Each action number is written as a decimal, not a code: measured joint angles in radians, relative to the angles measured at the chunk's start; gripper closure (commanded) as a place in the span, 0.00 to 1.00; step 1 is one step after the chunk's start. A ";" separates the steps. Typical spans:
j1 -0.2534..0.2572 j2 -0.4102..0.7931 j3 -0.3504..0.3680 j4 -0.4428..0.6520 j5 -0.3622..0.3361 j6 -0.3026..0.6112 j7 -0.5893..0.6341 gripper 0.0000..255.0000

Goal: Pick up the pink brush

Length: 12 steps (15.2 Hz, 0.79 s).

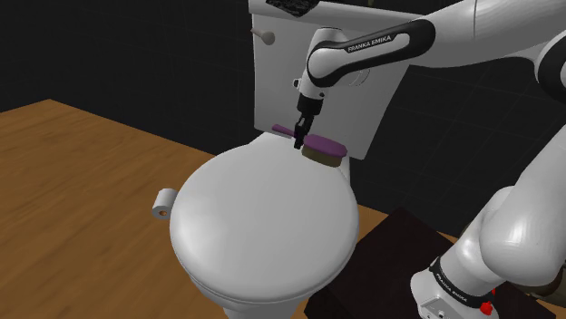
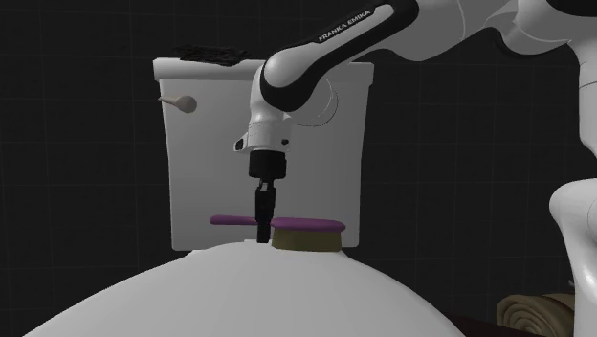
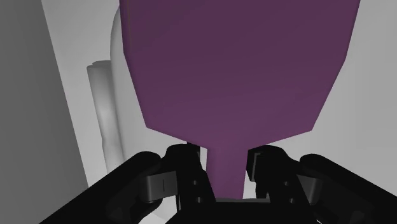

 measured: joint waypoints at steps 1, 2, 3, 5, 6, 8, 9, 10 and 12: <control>0.000 0.000 0.000 0.000 0.000 0.000 0.000 1.00; 0.000 0.000 0.000 -0.001 0.000 0.002 0.000 1.00; 0.000 -0.003 0.000 0.001 0.000 -0.003 0.002 1.00; 0.000 -0.012 0.000 0.012 -0.002 -0.024 0.006 1.00; 0.000 -0.015 0.000 0.021 -0.003 -0.036 0.009 1.00; 0.000 -0.021 0.000 0.041 -0.006 -0.061 0.013 1.00; -0.001 -0.027 -0.001 0.046 -0.007 -0.072 0.015 1.00; -0.001 -0.027 -0.001 0.057 -0.007 -0.084 0.016 1.00; -0.002 -0.034 -0.002 0.080 -0.010 -0.113 0.022 1.00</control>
